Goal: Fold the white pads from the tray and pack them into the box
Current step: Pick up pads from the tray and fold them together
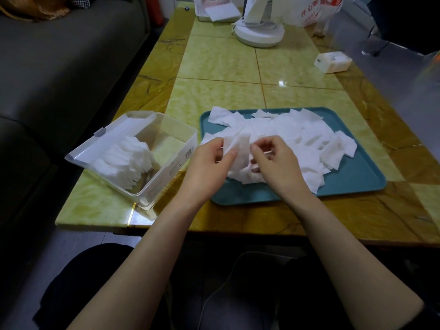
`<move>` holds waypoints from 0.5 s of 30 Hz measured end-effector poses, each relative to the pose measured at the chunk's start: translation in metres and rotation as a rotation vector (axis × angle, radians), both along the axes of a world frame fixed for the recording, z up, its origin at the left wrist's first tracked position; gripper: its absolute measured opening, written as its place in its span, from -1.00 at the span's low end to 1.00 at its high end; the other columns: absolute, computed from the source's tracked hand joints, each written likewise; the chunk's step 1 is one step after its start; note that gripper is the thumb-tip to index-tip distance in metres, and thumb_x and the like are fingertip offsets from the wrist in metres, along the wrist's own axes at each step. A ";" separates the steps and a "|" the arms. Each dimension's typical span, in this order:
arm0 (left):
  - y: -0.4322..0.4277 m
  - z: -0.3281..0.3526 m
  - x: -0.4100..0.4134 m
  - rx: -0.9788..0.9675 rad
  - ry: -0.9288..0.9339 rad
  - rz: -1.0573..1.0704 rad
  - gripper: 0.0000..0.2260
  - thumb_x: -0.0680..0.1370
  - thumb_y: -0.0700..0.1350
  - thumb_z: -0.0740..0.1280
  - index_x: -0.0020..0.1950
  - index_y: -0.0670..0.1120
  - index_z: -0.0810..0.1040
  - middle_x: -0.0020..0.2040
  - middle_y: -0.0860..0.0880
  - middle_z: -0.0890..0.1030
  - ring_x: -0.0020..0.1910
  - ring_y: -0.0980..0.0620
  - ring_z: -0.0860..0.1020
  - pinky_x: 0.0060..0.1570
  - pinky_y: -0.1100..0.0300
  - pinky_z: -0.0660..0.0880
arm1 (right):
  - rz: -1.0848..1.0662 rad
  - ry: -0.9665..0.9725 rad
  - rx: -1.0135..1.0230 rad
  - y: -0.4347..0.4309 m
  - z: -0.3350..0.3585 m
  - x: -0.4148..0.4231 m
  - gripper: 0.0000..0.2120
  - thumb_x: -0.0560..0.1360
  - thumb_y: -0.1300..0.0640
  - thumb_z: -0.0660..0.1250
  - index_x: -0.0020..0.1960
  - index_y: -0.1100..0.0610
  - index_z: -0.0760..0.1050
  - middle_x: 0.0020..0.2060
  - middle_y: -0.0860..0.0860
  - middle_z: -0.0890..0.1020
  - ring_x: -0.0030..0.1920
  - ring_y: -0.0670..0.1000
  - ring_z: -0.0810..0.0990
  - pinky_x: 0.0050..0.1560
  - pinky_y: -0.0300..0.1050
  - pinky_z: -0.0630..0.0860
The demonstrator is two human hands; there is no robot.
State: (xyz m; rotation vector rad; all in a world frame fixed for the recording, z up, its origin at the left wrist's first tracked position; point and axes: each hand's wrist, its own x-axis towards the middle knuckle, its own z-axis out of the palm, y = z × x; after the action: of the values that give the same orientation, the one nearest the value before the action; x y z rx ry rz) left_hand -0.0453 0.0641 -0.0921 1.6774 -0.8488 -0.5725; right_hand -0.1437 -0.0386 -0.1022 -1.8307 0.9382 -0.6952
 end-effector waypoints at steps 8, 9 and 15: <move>0.003 0.001 0.010 0.034 0.063 0.094 -0.72 0.50 -0.35 0.25 0.08 -0.02 0.54 -0.12 -0.05 0.67 -0.09 -0.02 0.63 0.00 -0.05 0.56 | -0.033 0.478 -0.269 -0.053 -0.007 0.019 -0.57 0.50 -0.14 0.26 0.17 0.18 0.47 0.08 0.07 0.55 0.09 0.06 0.52 0.06 -0.08 0.43; 0.003 0.001 0.010 0.041 0.064 0.095 -0.70 0.50 -0.36 0.24 0.08 0.00 0.54 -0.12 -0.02 0.66 -0.09 -0.02 0.62 -0.01 -0.06 0.56 | -0.030 0.488 -0.265 -0.054 -0.006 0.020 -0.58 0.48 -0.15 0.28 0.15 0.15 0.49 0.03 0.03 0.57 0.06 0.04 0.53 0.02 -0.08 0.45; 0.002 -0.001 0.016 0.020 0.054 0.127 -0.86 0.54 -0.25 0.30 -0.01 -0.04 0.56 -0.16 -0.06 0.69 -0.10 -0.05 0.66 0.00 -0.07 0.55 | -0.029 0.292 -0.218 -0.050 0.001 0.023 -0.83 0.44 0.02 0.37 -0.01 0.06 0.53 -0.16 -0.07 0.58 -0.12 -0.06 0.54 -0.04 -0.15 0.47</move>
State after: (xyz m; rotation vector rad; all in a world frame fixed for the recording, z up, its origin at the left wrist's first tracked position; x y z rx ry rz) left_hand -0.0296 0.0666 -0.0928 1.7124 -0.6939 -0.5378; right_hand -0.1205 -0.0890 -0.1015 -2.1562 1.1138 -0.5749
